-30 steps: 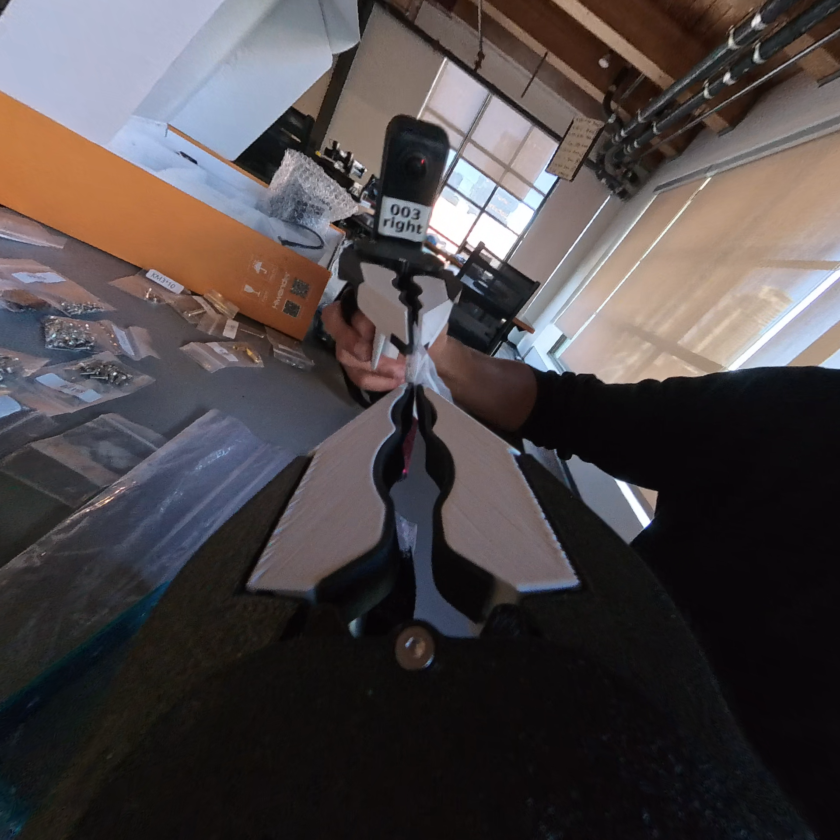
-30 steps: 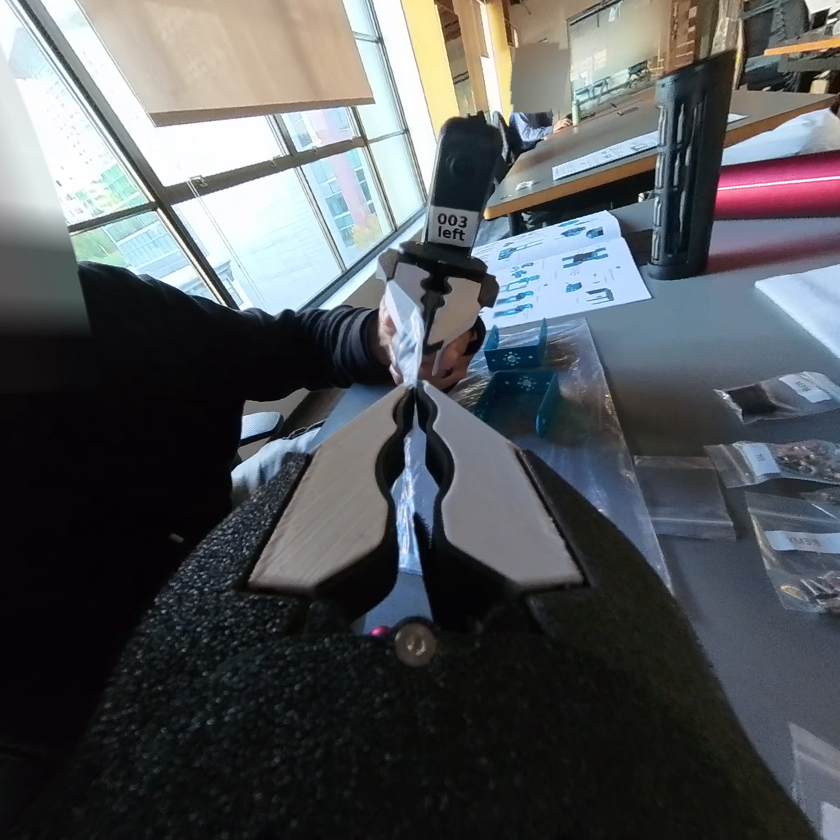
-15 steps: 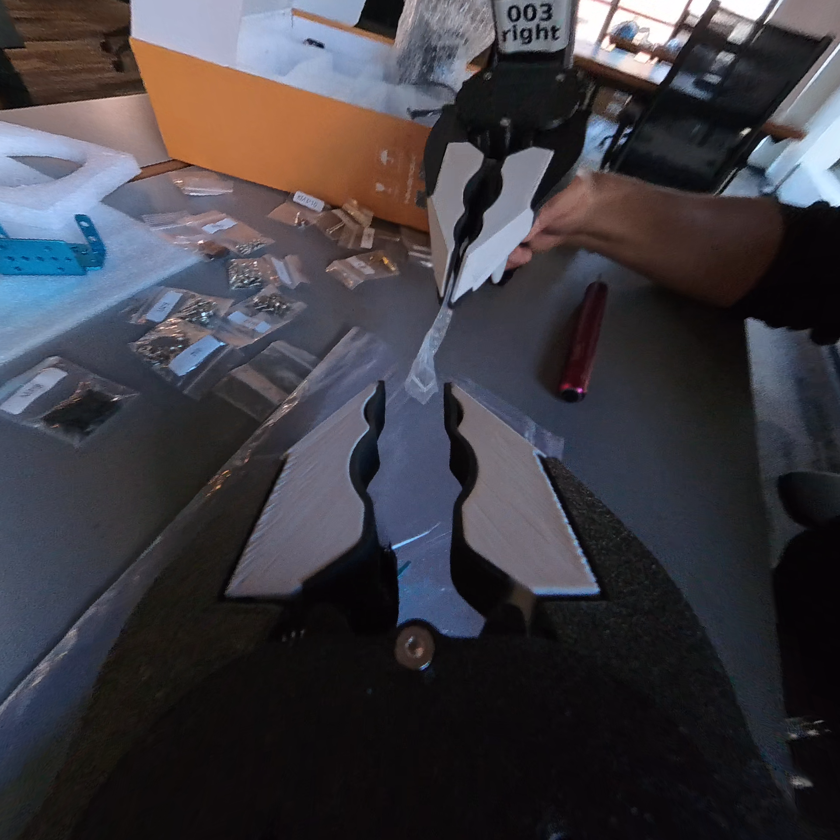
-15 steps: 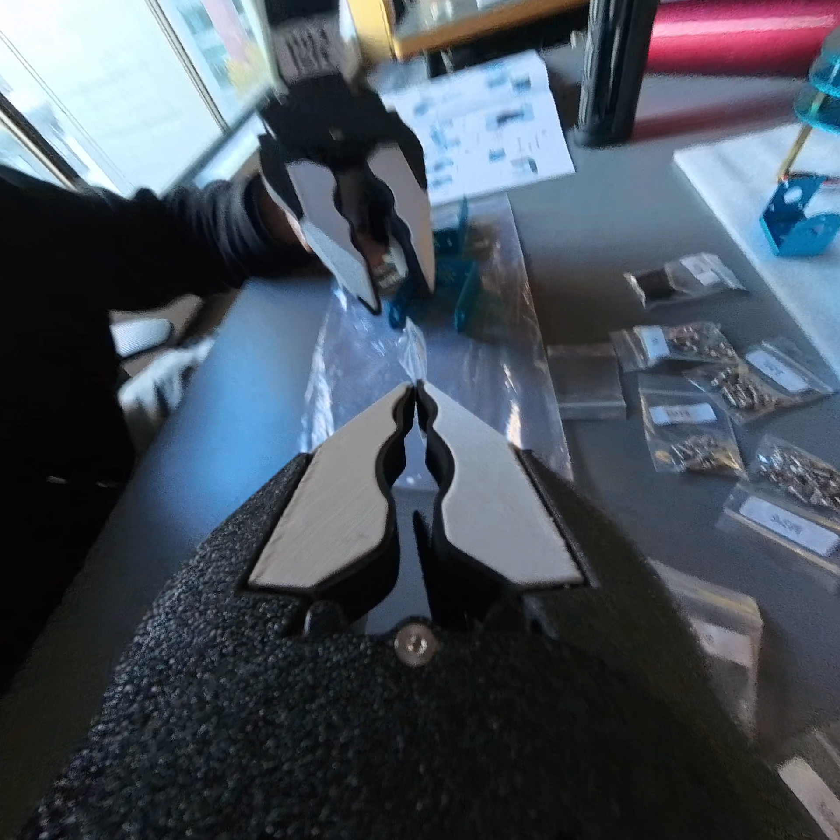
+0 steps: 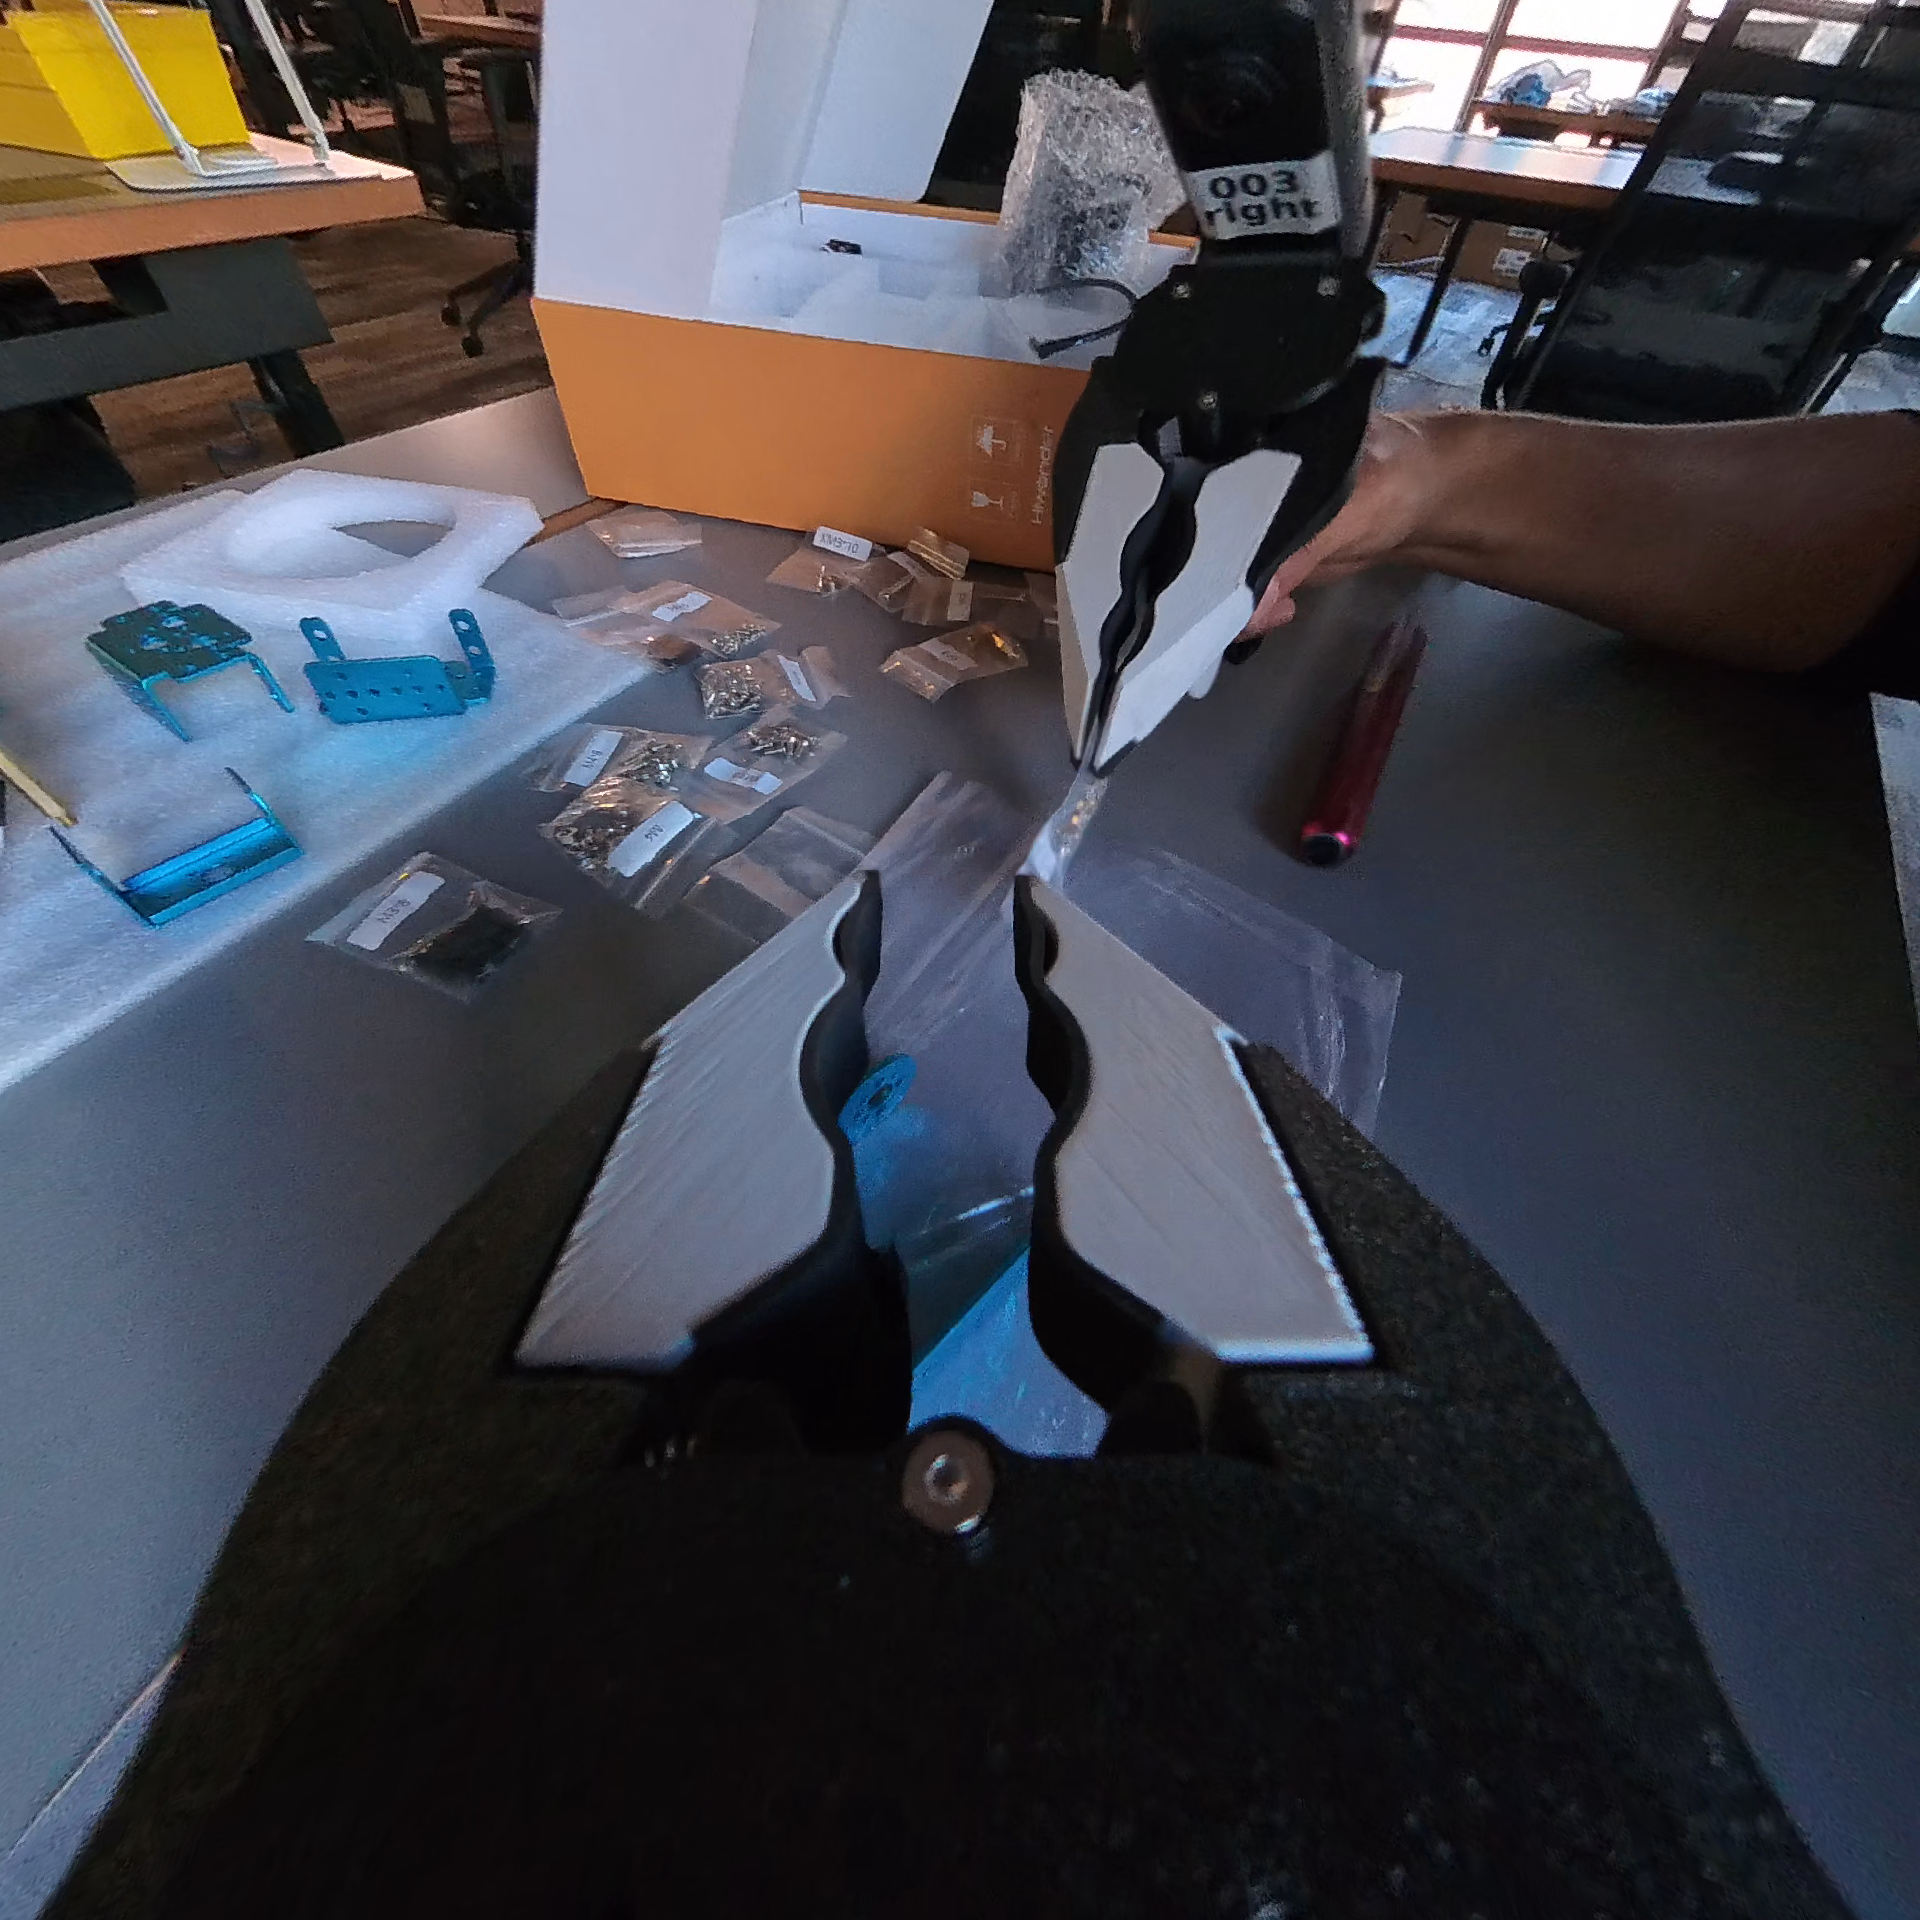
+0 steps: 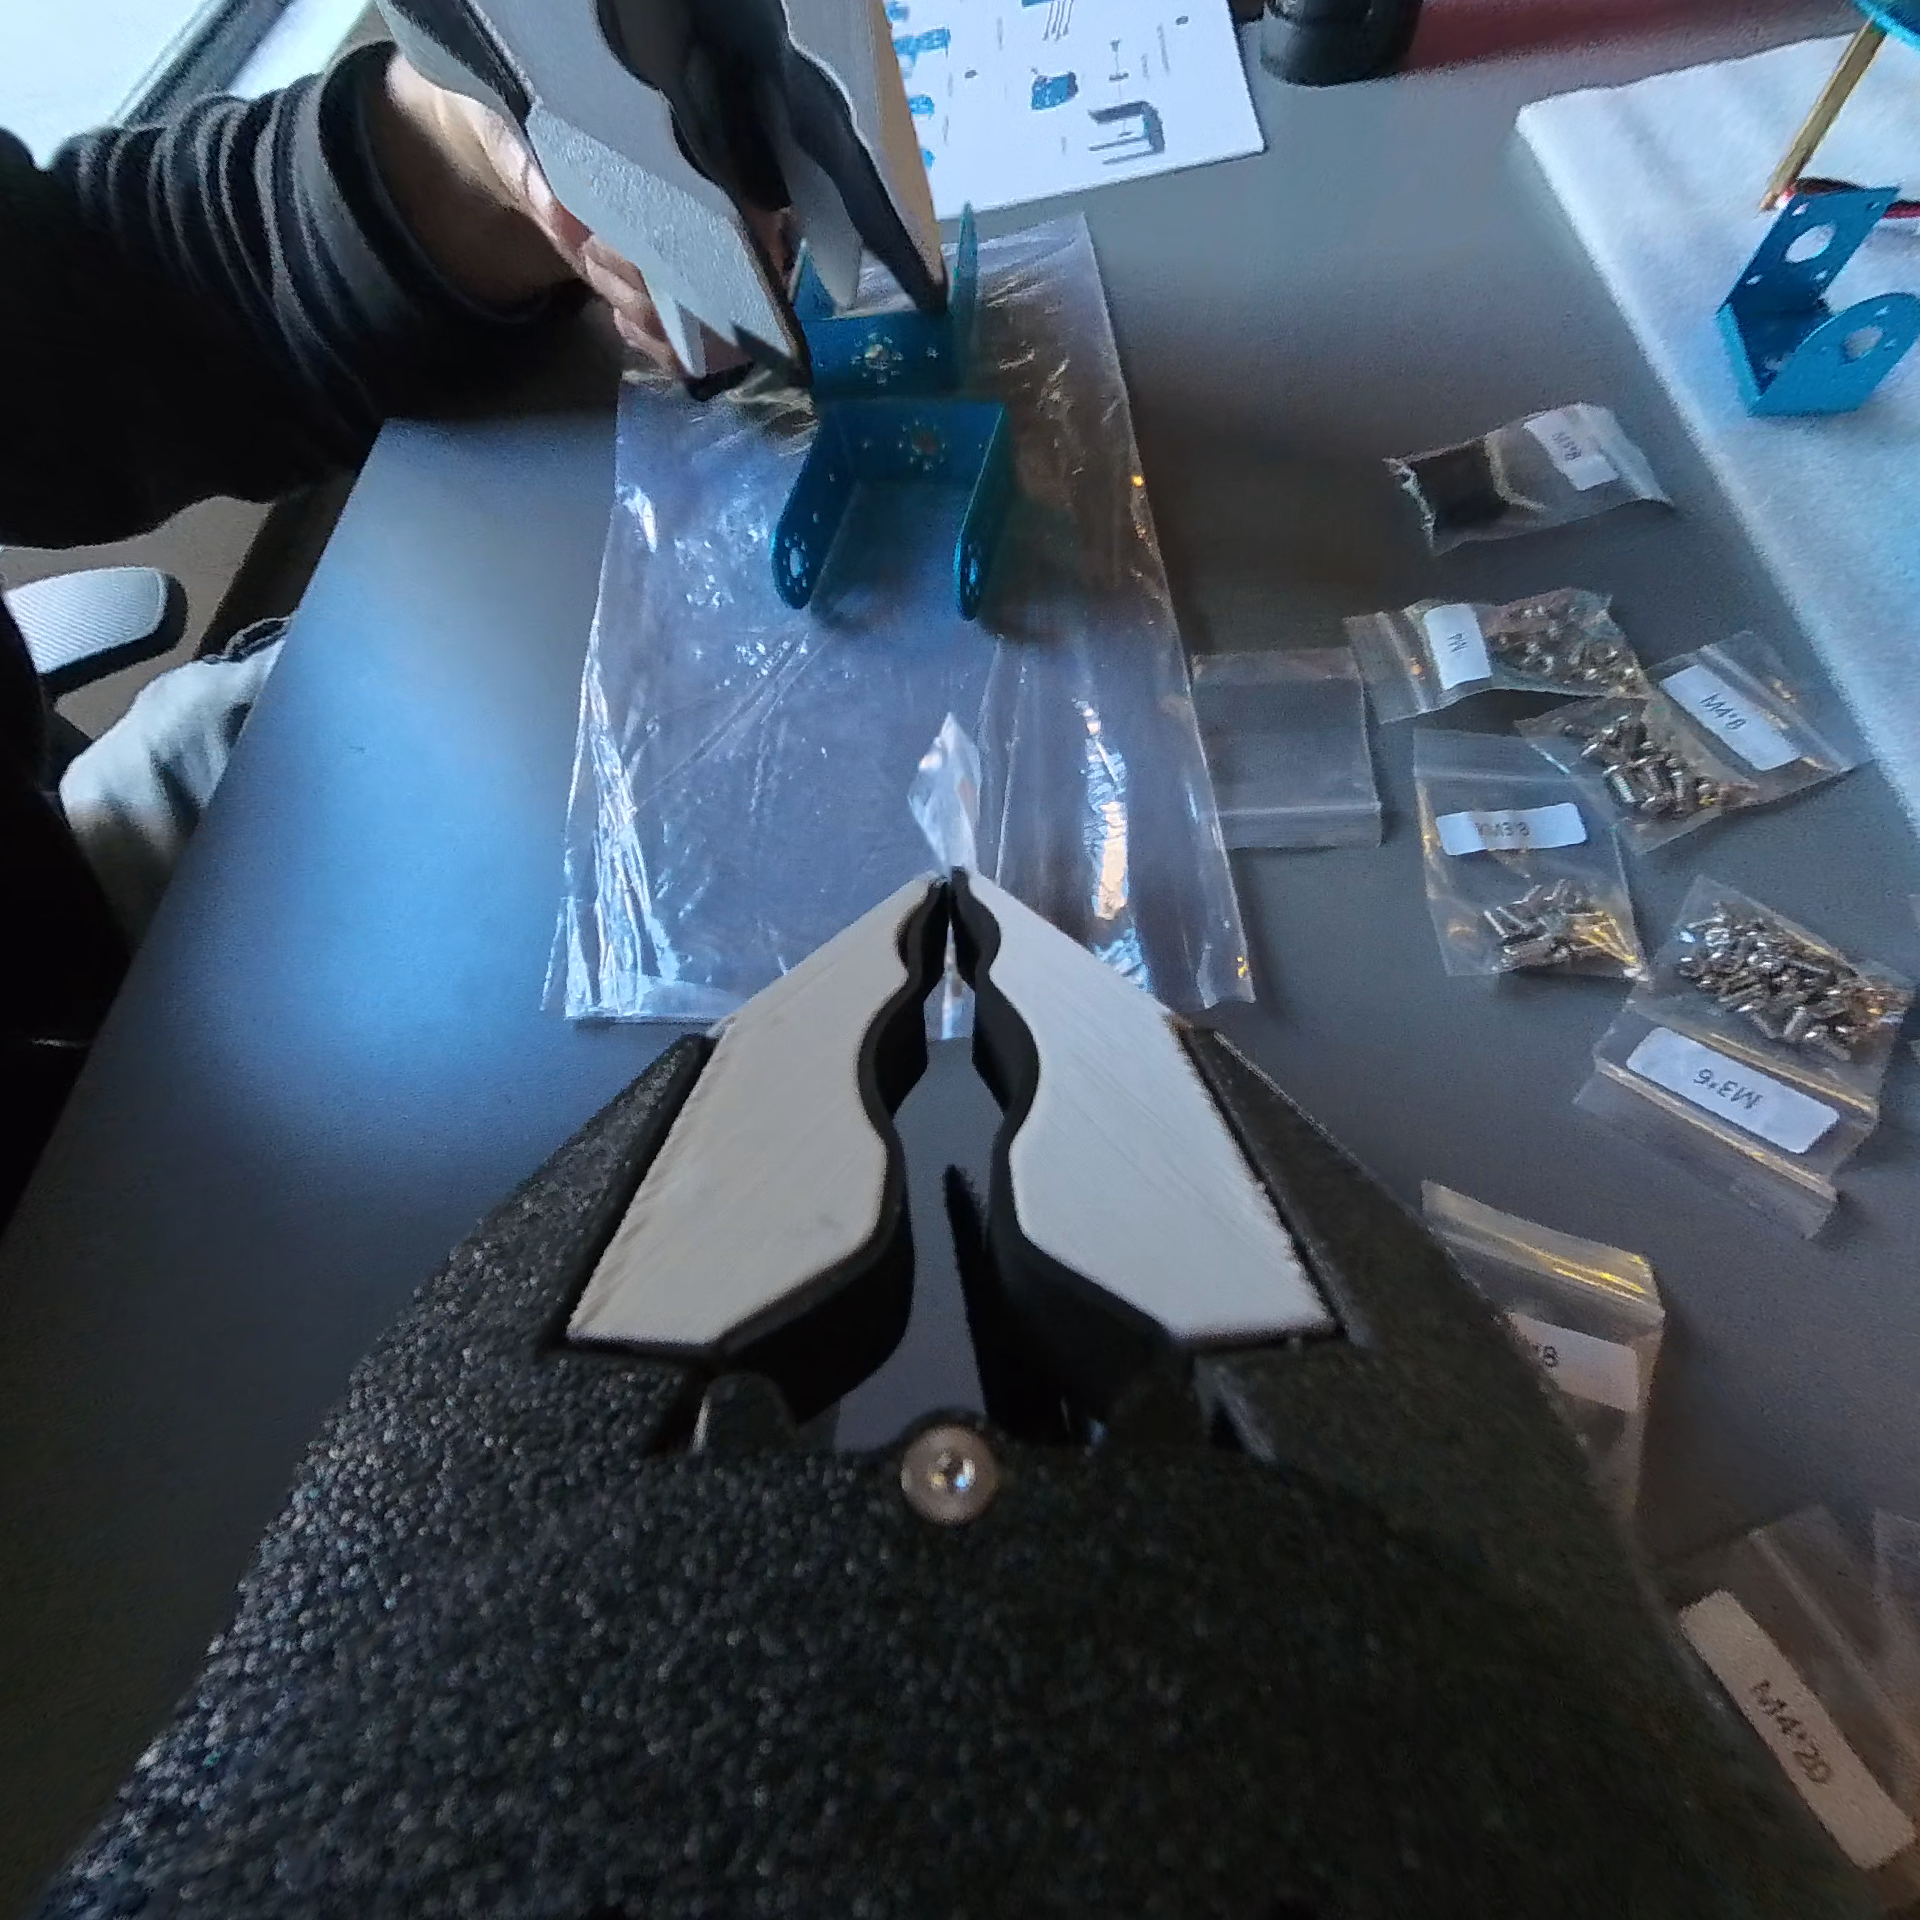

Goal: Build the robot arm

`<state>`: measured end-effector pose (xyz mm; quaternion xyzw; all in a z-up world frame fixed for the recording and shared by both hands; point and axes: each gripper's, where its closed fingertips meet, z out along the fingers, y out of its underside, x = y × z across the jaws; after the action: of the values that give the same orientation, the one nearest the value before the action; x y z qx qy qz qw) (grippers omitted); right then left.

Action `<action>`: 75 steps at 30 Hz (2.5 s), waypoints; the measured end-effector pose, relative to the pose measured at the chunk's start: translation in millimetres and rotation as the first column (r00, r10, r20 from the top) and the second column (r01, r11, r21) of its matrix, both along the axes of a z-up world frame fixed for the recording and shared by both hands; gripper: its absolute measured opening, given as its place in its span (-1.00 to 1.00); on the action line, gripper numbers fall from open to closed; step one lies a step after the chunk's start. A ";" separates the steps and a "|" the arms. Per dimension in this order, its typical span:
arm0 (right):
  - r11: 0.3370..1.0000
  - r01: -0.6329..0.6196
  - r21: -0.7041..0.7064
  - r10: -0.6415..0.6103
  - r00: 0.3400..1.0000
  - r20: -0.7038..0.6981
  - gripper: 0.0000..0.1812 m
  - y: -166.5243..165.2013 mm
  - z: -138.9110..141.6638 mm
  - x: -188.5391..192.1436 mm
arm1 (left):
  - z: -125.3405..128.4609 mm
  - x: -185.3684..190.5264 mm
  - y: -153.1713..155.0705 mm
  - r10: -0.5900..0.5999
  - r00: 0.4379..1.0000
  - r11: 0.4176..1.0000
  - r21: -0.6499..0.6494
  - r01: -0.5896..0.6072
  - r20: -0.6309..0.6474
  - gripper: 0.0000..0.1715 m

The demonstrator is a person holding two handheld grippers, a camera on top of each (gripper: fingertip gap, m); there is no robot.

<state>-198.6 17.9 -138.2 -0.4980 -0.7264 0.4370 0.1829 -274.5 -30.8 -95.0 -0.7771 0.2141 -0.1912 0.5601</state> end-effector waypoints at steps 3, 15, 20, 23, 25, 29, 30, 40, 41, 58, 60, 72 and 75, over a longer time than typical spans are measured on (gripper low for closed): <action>1.000 0.004 0.003 -0.004 1.000 0.013 -1.00 3.0 -1.4 1.6 | -2.7 4.0 -7.7 -0.032 0.999 0.999 -0.007 0.032 -0.024 -0.71; 0.998 -0.065 -0.010 0.065 0.997 -0.037 -1.00 -9.8 12.2 5.1 | -27.7 65.6 13.3 -0.253 0.938 0.960 -0.182 0.213 -0.235 -0.78; 0.995 -0.101 -0.008 0.101 0.994 -0.029 -1.00 -16.6 9.7 7.5 | -42.9 69.3 28.4 -0.281 0.916 0.948 -0.234 0.217 -0.287 -0.94; 0.995 -0.101 0.014 0.102 0.994 -0.026 -1.00 -18.9 8.8 6.5 | -39.8 72.7 29.1 -0.303 0.922 0.941 -0.230 0.249 -0.242 -1.00; 0.996 -0.089 0.010 0.089 0.995 -0.034 -1.00 -17.7 10.1 4.8 | -35.3 71.1 28.9 -0.300 0.927 0.945 -0.205 0.256 -0.224 -1.00; 0.997 -0.076 0.009 0.076 0.997 -0.026 -1.00 -12.9 7.5 4.6 | -29.3 69.4 17.9 -0.338 0.919 0.936 -0.169 0.308 -0.201 -1.00; 0.997 -0.071 0.019 0.071 0.997 -0.019 -1.00 -11.4 5.6 4.5 | -29.8 69.0 15.1 -0.346 0.919 0.933 -0.171 0.316 -0.191 -1.00; 0.992 -0.112 0.056 0.115 0.992 -0.045 -1.00 -25.3 10.0 2.7 | -17.9 73.3 19.2 -0.278 0.925 0.960 -0.098 0.261 -0.259 -0.70; 0.991 -0.120 0.061 0.123 0.991 -0.055 -1.00 -27.4 12.0 2.7 | -22.0 75.2 18.5 -0.288 0.918 0.957 -0.115 0.266 -0.271 -0.70; 0.994 -0.097 0.050 0.098 0.995 -0.013 -1.00 -14.5 -2.1 5.5 | -12.8 48.7 20.7 -0.262 0.955 0.961 -0.131 0.245 -0.136 -0.80; 0.993 -0.115 0.030 0.116 0.993 -0.018 -1.00 -20.2 0.4 5.6 | -16.6 48.2 20.3 -0.264 0.952 0.959 -0.144 0.243 -0.155 -0.79; 0.989 -0.132 0.071 0.136 0.989 -0.060 -1.00 -22.8 5.5 5.2 | -53.0 67.7 15.5 -0.333 0.899 0.927 -0.273 0.257 -0.285 -1.00; 0.992 -0.124 0.033 0.126 0.991 -0.053 -0.92 -22.7 4.9 5.6 | -45.4 67.1 13.6 -0.345 0.911 0.922 -0.261 0.284 -0.227 -1.00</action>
<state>-193.0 -4.8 -133.4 -0.4364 -0.7573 0.4503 0.1825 -207.5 -17.3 -140.4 -0.8085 0.3883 -0.1952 0.3968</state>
